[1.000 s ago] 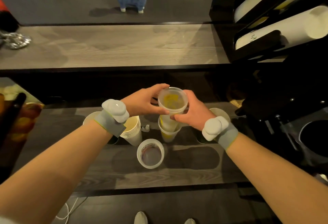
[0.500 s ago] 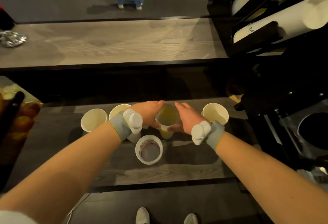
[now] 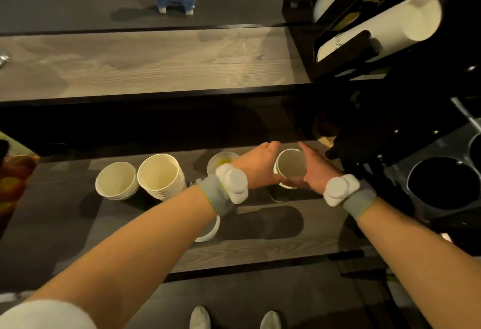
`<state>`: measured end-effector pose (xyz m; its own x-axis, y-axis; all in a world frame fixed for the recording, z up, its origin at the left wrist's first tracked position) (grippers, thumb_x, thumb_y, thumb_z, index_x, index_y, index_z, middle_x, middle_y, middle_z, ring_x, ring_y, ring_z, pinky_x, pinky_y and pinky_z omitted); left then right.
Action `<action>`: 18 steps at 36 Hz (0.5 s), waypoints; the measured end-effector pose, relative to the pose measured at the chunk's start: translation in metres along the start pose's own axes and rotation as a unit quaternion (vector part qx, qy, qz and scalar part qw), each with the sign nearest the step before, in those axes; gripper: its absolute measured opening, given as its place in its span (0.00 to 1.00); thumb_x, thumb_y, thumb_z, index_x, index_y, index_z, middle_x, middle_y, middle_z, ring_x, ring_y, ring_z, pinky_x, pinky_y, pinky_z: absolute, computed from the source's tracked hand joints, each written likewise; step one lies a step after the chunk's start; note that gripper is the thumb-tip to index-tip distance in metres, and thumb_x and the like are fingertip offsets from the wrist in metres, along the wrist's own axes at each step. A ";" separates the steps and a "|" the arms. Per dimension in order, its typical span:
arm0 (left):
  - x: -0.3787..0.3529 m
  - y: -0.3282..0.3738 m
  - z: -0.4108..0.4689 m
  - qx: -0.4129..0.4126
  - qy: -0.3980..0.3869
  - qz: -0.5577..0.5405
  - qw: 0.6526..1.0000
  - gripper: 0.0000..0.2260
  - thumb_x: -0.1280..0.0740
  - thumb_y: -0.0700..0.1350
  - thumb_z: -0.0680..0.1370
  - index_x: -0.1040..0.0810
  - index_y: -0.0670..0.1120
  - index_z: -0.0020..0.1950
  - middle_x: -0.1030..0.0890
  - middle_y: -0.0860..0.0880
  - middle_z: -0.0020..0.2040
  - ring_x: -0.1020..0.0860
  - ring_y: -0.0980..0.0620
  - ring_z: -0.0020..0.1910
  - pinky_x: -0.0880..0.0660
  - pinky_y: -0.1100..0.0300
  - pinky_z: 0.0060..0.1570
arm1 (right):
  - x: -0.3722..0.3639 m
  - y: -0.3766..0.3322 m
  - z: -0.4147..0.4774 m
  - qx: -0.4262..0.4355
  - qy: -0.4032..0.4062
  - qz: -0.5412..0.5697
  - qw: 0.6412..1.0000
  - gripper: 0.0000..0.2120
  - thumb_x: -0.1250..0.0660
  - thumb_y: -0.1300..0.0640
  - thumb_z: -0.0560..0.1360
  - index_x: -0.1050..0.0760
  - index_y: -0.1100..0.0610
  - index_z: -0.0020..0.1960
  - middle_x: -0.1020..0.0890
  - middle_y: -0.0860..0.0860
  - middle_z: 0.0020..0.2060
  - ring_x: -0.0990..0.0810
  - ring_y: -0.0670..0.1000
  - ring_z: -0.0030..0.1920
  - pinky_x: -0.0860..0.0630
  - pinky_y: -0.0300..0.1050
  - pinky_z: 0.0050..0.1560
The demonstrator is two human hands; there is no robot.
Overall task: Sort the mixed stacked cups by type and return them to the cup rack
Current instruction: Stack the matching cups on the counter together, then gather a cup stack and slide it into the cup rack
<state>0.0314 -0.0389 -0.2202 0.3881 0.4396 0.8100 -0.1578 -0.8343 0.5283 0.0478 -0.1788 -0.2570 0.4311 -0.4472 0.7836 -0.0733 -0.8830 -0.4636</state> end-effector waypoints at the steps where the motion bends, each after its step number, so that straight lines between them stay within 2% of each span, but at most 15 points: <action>1: -0.009 0.000 0.006 0.017 -0.010 -0.009 1.000 0.36 0.25 0.57 0.71 0.35 0.47 0.73 0.25 0.47 0.66 0.24 0.48 0.63 0.26 0.56 0.59 | -0.007 0.003 0.002 -0.001 -0.002 0.008 1.000 0.57 0.21 0.43 0.63 0.53 0.51 0.80 0.40 0.55 0.76 0.37 0.56 0.74 0.37 0.52 0.71; 3: -0.024 0.002 0.014 0.039 -0.018 -0.019 0.999 0.36 0.26 0.62 0.68 0.33 0.52 0.71 0.22 0.51 0.61 0.21 0.51 0.57 0.22 0.55 0.55 | -0.014 0.007 0.008 -0.002 0.001 0.046 0.999 0.49 0.26 0.51 0.72 0.55 0.51 0.80 0.44 0.56 0.77 0.41 0.58 0.75 0.42 0.52 0.73; 5: -0.036 -0.003 0.021 0.053 -0.012 -0.044 0.998 0.37 0.27 0.66 0.65 0.33 0.54 0.69 0.22 0.53 0.59 0.19 0.52 0.55 0.21 0.54 0.53 | -0.014 0.009 0.012 -0.004 0.025 0.065 0.998 0.44 0.29 0.54 0.75 0.53 0.51 0.80 0.44 0.58 0.76 0.40 0.60 0.75 0.40 0.52 0.70; 8: -0.041 -0.009 0.020 0.084 0.004 -0.080 0.993 0.37 0.26 0.61 0.67 0.34 0.50 0.71 0.25 0.51 0.62 0.22 0.50 0.58 0.22 0.53 0.55 | -0.018 0.004 0.011 0.020 0.034 0.030 0.999 0.50 0.24 0.54 0.70 0.54 0.50 0.80 0.43 0.60 0.75 0.35 0.62 0.72 0.34 0.54 0.65; 10: -0.039 -0.012 0.012 0.101 0.000 -0.125 0.987 0.34 0.25 0.57 0.70 0.33 0.47 0.70 0.24 0.51 0.60 0.22 0.52 0.56 0.23 0.60 0.51 | -0.019 0.005 0.011 0.020 0.036 0.019 0.999 0.51 0.23 0.55 0.69 0.54 0.50 0.80 0.43 0.60 0.75 0.34 0.62 0.71 0.34 0.55 0.65; 12: -0.041 -0.013 0.005 0.116 -0.013 -0.155 0.981 0.24 0.26 0.49 0.74 0.31 0.44 0.66 0.23 0.52 0.53 0.23 0.56 0.48 0.27 0.71 0.43 | -0.019 0.004 0.009 0.028 0.036 -0.011 0.999 0.51 0.24 0.60 0.69 0.54 0.52 0.80 0.42 0.61 0.75 0.35 0.63 0.72 0.34 0.57 0.67; 13: -0.042 -0.012 0.002 0.117 -0.016 -0.170 0.978 0.23 0.27 0.49 0.75 0.32 0.44 0.65 0.22 0.51 0.53 0.22 0.55 0.49 0.26 0.71 0.44 | -0.017 0.006 0.008 0.031 0.043 -0.019 0.998 0.50 0.25 0.63 0.69 0.53 0.53 0.80 0.42 0.62 0.75 0.35 0.63 0.72 0.34 0.58 0.67; 16: -0.044 -0.011 -0.009 0.126 -0.024 -0.188 0.974 0.38 0.25 0.57 0.72 0.39 0.44 0.74 0.24 0.46 0.67 0.22 0.47 0.62 0.24 0.54 0.58 | -0.010 0.012 0.003 0.015 0.058 -0.007 0.998 0.46 0.27 0.65 0.70 0.50 0.52 0.79 0.40 0.60 0.75 0.34 0.64 0.71 0.31 0.59 0.66; 18: -0.044 -0.011 -0.011 0.125 -0.028 -0.187 0.974 0.40 0.25 0.56 0.72 0.41 0.45 0.76 0.26 0.46 0.70 0.24 0.47 0.64 0.25 0.51 0.62 | -0.002 0.015 -0.002 0.008 0.057 -0.001 0.998 0.51 0.21 0.57 0.65 0.48 0.50 0.79 0.37 0.57 0.73 0.33 0.61 0.71 0.30 0.57 0.66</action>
<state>0.0056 -0.0455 -0.2588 0.4261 0.7151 0.5541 0.2266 -0.6773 0.6999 0.0442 -0.1910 -0.2645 0.3266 -0.4587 0.8264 -0.0567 -0.8823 -0.4673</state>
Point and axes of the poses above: each hand's wrist, its own z-axis towards the middle knuckle, its own x-axis out of the back of the hand, y = z × x, the point moved 8 cm from there along z, towards the middle knuckle
